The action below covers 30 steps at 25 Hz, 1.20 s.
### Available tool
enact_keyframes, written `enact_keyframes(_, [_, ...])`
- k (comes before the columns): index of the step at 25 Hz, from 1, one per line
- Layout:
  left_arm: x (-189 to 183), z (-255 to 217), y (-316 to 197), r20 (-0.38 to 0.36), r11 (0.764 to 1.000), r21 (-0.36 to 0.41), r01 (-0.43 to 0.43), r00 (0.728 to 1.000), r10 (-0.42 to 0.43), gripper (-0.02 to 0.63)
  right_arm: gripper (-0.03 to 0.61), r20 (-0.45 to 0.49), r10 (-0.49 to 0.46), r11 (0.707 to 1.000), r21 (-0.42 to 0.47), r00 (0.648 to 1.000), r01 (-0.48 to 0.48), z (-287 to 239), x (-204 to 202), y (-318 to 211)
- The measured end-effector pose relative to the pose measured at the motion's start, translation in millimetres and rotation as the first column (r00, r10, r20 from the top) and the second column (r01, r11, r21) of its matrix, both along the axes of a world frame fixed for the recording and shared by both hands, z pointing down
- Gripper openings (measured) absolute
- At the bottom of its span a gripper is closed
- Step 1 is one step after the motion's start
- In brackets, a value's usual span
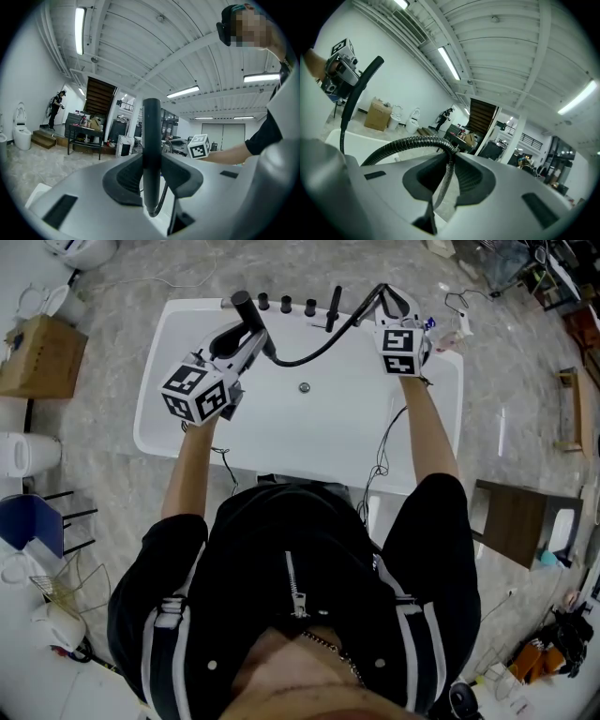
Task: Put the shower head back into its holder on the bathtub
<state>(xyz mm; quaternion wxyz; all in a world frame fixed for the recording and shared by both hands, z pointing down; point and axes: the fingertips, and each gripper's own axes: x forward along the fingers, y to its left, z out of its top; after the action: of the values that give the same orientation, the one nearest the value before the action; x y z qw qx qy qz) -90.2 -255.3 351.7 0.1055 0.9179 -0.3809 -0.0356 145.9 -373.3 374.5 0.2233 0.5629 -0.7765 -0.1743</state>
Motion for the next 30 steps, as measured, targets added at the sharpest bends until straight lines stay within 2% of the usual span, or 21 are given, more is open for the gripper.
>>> enact_keyframes(20, [10.6, 13.5, -0.9, 0.008, 1.0, -0.001, -0.018, 1.0, 0.018, 0.13, 0.064, 0.021, 0.042, 0.993, -0.107, 0.999, -0.039, 54.8, 19.7, -5.0])
enact_keyframes(30, [13.4, 14.1, -1.5, 0.027, 0.999, 0.042, -0.006, 1.0, 0.005, 0.13, 0.064, 0.044, 0.058, 0.986, -0.156, 0.997, -0.051, 81.6, 27.0, -11.0])
